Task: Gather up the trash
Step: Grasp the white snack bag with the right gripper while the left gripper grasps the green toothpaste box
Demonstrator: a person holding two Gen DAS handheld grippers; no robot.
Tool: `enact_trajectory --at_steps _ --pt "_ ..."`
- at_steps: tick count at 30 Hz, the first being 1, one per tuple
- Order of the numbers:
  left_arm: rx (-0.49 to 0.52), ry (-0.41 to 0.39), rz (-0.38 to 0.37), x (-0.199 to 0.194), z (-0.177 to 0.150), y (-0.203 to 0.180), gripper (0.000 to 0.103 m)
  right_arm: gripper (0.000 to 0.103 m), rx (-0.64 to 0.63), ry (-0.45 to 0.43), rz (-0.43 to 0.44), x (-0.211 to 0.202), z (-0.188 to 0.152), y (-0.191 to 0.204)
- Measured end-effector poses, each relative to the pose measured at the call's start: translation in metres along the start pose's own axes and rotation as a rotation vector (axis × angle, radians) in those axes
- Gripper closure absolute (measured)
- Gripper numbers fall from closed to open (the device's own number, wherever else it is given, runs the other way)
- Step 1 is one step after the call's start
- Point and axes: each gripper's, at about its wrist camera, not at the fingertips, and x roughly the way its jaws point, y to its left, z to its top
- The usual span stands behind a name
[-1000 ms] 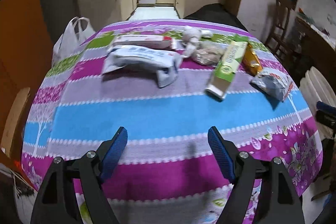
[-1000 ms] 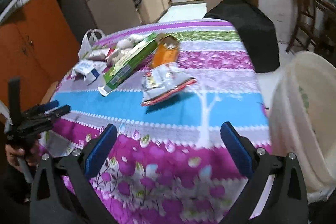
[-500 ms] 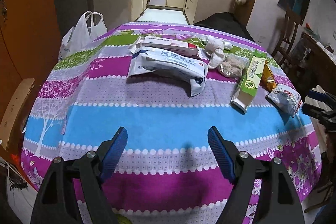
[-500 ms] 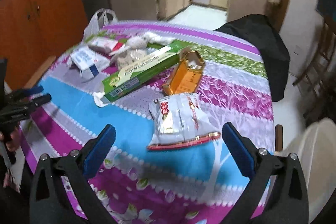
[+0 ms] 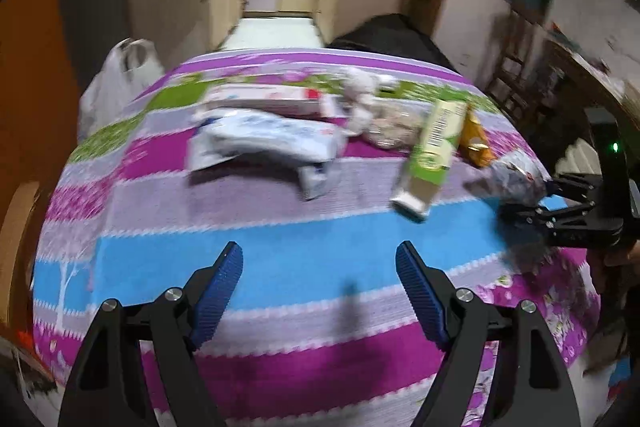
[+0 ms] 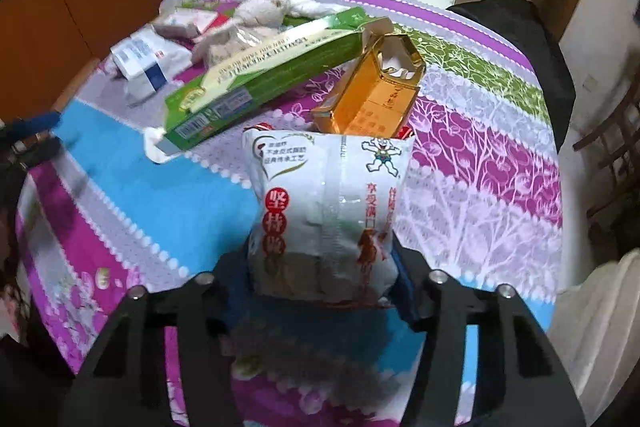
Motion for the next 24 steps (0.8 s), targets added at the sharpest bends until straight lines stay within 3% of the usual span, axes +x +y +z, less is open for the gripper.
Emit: enact_trajectory --at_steps 3,7,11,16,17,19,20,21,22,24 --pt "0.1 0.001 -0.066 0.01 0.016 -0.028 0.024 0.056 0.043 -0.031 0.006 -0.013 -0.015 -0.002" --pt "0.229 -0.004 -0.141 0.029 0.038 -0.058 0.017 0.057 0.137 -0.092 0.022 -0.04 -0.038 -0.009" --pt "0.317 0.002 -0.151 0.056 0.056 -0.079 0.017 0.058 0.231 -0.135 0.035 -0.063 -0.058 -0.017" --pt "0.357 0.071 -0.171 0.097 0.067 -0.093 0.018 0.058 0.29 -0.128 0.069 -0.069 -0.071 -0.015" --pt "0.359 0.09 -0.17 0.106 0.068 -0.094 0.02 0.058 0.307 -0.124 0.082 -0.069 -0.073 -0.014" --pt "0.363 0.129 -0.151 0.121 0.069 -0.099 0.038 0.058 0.315 -0.12 0.088 -0.069 -0.077 -0.011" --pt "0.362 0.134 -0.137 0.126 0.068 -0.1 0.04 0.058 0.318 -0.118 0.087 -0.068 -0.076 -0.011" --pt "0.363 0.109 -0.136 0.125 0.068 -0.102 0.058 0.058 0.323 -0.116 0.091 -0.067 -0.076 -0.01" --pt "0.362 0.101 -0.136 0.124 0.068 -0.104 0.067 0.058 0.326 -0.115 0.094 -0.066 -0.075 -0.01" --pt "0.338 0.088 -0.123 0.12 0.067 -0.103 0.067 0.058 0.325 -0.121 0.094 -0.066 -0.073 -0.008"
